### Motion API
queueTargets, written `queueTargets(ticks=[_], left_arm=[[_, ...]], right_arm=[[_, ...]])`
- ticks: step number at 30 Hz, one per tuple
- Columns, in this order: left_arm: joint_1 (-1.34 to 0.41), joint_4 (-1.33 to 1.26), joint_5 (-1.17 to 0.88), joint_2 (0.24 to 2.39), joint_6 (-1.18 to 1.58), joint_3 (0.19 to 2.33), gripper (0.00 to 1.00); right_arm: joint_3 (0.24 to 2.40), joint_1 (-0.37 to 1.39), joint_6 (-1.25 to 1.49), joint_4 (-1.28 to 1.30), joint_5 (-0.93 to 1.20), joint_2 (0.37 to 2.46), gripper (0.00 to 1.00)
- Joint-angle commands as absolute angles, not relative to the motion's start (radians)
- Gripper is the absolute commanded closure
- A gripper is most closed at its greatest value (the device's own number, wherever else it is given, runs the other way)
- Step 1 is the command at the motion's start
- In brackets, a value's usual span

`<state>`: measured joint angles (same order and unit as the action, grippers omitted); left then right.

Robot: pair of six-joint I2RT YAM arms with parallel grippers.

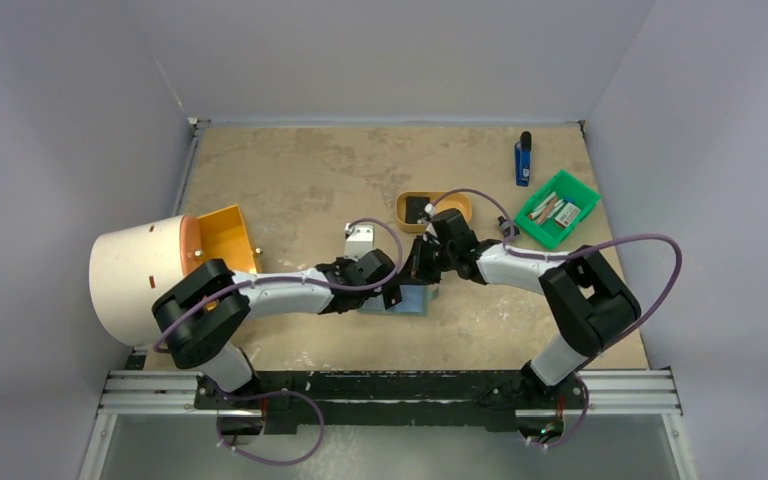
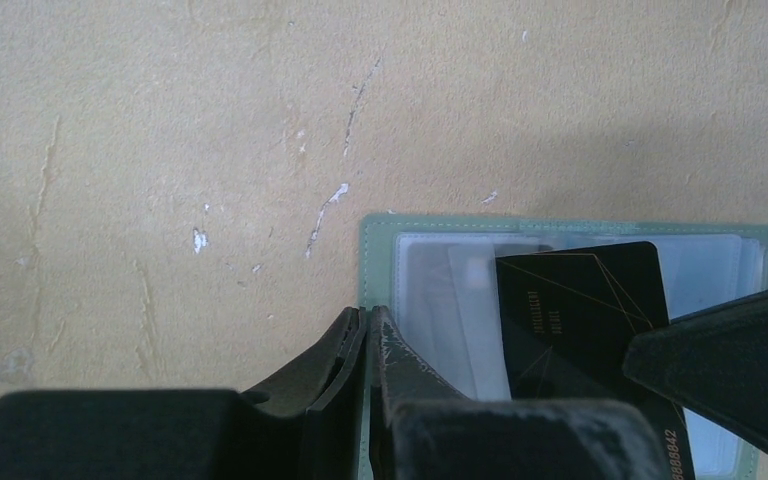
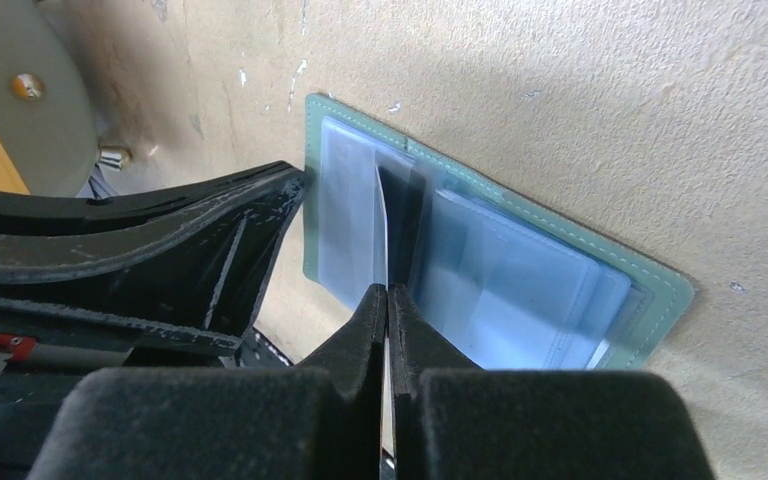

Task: Put the credit cards into the card holder
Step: Insert the credit card into the card holder.

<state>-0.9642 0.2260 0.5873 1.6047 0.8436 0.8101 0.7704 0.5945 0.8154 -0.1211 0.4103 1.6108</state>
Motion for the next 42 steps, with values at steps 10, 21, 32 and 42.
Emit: queueTargets(ticks=[10,21,32,42], left_arm=[[-0.96,0.245,0.644,1.543,0.88,0.772,0.96],[-0.96,0.202,0.593,1.557,0.914,0.726,1.0],[-0.961,0.11,0.52,1.543,0.957,0.677,1.0],[-0.964,0.063,0.489,1.534,0.993,0.639,1.0]], right_arm=[[0.738,0.59,0.857,-0.218,0.379,1.646,1.0],[0.645,0.591,0.942,-0.352,0.332,1.65,1.0],[0.563,0.592,1.032,-0.457,0.31,1.636,1.0],[0.577,0.623,1.048,-0.478,0.301,1.653,1.0]])
